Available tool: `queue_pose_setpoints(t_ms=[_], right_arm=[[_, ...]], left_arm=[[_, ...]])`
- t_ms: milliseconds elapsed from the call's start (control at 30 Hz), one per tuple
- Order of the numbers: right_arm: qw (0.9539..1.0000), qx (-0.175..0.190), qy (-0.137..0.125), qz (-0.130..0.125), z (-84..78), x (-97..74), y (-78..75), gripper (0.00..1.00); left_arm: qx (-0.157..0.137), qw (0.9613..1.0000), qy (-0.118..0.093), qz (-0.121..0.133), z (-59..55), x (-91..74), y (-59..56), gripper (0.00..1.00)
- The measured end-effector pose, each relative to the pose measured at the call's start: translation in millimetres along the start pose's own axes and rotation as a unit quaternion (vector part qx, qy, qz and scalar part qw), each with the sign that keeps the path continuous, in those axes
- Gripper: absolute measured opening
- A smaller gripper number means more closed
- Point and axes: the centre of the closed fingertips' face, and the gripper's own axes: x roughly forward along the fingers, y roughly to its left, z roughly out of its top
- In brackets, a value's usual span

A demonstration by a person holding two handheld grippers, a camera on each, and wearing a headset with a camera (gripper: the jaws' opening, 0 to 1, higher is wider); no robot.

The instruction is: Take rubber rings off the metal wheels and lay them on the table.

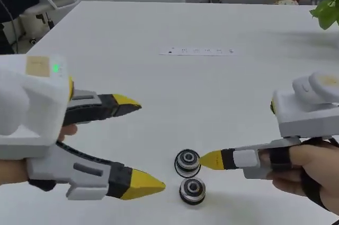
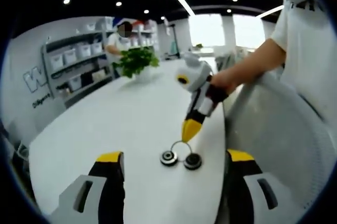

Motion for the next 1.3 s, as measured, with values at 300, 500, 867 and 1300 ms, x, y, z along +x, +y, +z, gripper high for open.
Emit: queue_pose_setpoints(t_ms=[300, 500, 867, 1300], right_arm=[[1.0, -0.001, -0.009, 0.004, 4.2, -3.1, 3.5, 0.0], [0.9999, -0.004, -0.013, 0.008, 6.1, -4.0, 6.7, 0.0], [0.9995, -0.007, -0.025, 0.014, 11.5, -7.2, 12.9, 0.0], [0.9979, 0.0, -0.061, 0.02, 29.8, -12.9, 14.7, 0.0]], left_arm=[[-0.055, 0.997, 0.006, 0.053, -32.9, -26.0, 2.9, 0.84], [-0.089, 0.9935, 0.009, 0.07, -53.1, -27.3, -2.4, 0.84], [-0.126, 0.9895, 0.005, 0.071, -62.8, -21.1, -9.5, 0.86], [-0.134, 0.9887, 0.008, 0.067, -64.9, -20.6, -10.7, 0.86]])
